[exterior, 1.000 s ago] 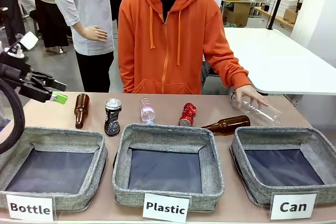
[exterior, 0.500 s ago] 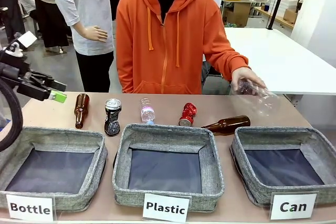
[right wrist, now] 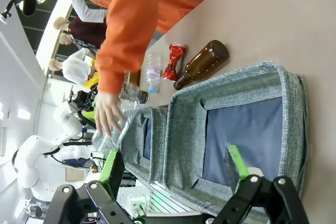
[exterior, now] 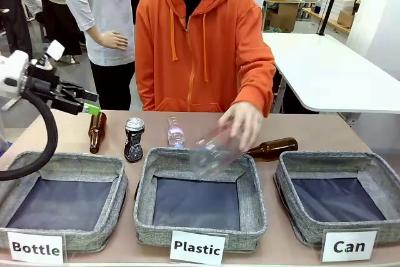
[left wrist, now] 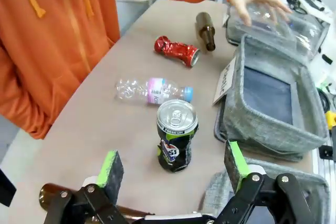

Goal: Sort the can waste into the basket.
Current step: Pick up the can waste from the table and place it in the right Fabric basket.

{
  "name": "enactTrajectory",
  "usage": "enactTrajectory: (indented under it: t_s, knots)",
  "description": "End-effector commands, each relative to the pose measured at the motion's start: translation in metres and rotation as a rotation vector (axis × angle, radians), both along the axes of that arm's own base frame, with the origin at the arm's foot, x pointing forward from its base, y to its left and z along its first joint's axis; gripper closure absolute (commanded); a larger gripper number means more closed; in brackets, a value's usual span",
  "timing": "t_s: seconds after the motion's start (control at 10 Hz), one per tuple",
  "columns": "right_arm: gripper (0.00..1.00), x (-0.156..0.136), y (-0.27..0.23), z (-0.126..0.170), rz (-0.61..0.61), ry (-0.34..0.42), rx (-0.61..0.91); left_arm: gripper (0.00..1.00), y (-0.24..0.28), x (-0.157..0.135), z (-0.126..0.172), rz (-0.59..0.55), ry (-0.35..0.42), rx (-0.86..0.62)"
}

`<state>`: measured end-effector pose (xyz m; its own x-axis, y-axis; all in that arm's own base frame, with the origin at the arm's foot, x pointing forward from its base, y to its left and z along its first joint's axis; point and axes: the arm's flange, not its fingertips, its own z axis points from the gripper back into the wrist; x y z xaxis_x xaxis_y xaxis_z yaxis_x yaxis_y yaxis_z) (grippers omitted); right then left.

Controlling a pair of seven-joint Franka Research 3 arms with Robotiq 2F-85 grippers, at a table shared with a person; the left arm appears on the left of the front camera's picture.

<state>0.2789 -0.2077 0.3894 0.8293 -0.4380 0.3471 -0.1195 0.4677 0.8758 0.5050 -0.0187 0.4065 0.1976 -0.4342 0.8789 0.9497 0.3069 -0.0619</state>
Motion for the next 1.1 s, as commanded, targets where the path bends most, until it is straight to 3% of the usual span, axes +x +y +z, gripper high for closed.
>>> enactTrajectory:
  t_s: [0.0,0.2,0.3,0.5,0.7,1.0]
  knots:
    - [0.0,0.003,-0.002,0.0,0.0,-0.04,0.006,0.0,-0.004,0.02,-0.022,-0.055,0.014,-0.019]
    - [0.0,0.003,-0.002,0.0,0.0,-0.04,0.006,0.0,0.005,0.027,-0.033,-0.067,0.067,-0.019]
    - [0.0,0.003,-0.002,0.0,0.0,-0.04,0.006,0.0,0.031,0.026,-0.021,-0.1,0.08,-0.071]
    - [0.0,0.003,-0.002,0.0,0.0,-0.04,0.006,0.0,0.079,0.011,-0.01,-0.111,0.036,-0.134]
    - [0.0,0.003,-0.002,0.0,0.0,-0.04,0.006,0.0,0.068,0.018,-0.024,-0.13,0.069,-0.115]
    - [0.0,0.003,-0.002,0.0,0.0,-0.04,0.006,0.0,0.001,0.035,-0.055,-0.143,0.074,0.023]
